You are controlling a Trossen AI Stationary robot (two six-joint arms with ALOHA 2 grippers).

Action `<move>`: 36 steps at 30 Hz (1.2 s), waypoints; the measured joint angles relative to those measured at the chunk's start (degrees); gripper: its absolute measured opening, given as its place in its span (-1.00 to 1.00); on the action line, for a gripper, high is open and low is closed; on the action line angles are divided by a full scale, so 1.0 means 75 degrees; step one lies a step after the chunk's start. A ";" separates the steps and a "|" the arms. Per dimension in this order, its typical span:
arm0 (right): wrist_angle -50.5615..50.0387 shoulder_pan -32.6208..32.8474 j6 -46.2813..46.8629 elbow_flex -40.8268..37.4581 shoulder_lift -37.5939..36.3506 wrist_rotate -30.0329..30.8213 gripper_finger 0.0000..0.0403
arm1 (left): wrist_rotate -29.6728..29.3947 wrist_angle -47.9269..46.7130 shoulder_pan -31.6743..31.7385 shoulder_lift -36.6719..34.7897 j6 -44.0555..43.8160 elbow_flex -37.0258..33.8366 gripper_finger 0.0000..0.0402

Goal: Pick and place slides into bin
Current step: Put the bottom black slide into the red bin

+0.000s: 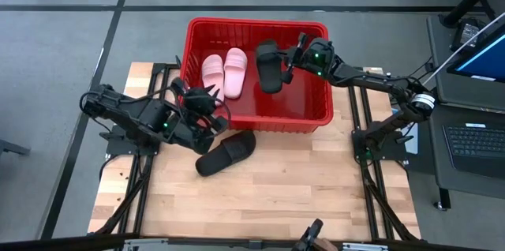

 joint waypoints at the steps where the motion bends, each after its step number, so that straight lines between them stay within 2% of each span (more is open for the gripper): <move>1: -0.0022 0.0000 -0.0026 -0.0004 0.0000 -0.0029 -0.92 | 0.0000 0.0186 0.0000 0.0000 -0.0049 -0.0063 -0.69; 6: -0.0123 0.0009 -0.0019 -0.0004 0.0000 -0.0049 -0.92 | 0.0128 0.1112 0.0100 0.0003 0.0417 -0.0401 -0.76; 11: -0.0421 0.0034 0.0178 0.0109 0.0000 0.0041 -0.92 | 0.0669 0.1808 0.0438 0.0010 0.0987 -0.0486 -0.83; 15: -0.1175 0.0037 0.0167 0.0458 0.0000 0.0336 -0.92 | 0.0997 0.2667 0.0649 0.0009 0.2063 -0.0486 -0.89; 21: -0.1085 0.0023 0.0143 0.0518 0.0198 0.0362 -0.92 | 0.1751 0.3549 0.0999 0.0009 0.3784 -0.0486 -0.91; 28: -0.0761 0.0017 -0.0418 0.0515 0.1100 0.0406 -0.92 | 0.2889 0.3576 0.1434 0.0009 0.4557 -0.0486 -0.91; 32: -0.0399 0.0017 -0.0463 0.0518 0.1302 0.0445 -0.92 | 0.2954 0.3577 0.1628 0.0009 0.4819 -0.0486 -0.92; 36: -0.0589 0.0017 -0.0659 0.0920 0.1423 0.0446 -0.92 | 0.3014 0.3541 0.1875 0.0009 0.5015 -0.0486 -0.92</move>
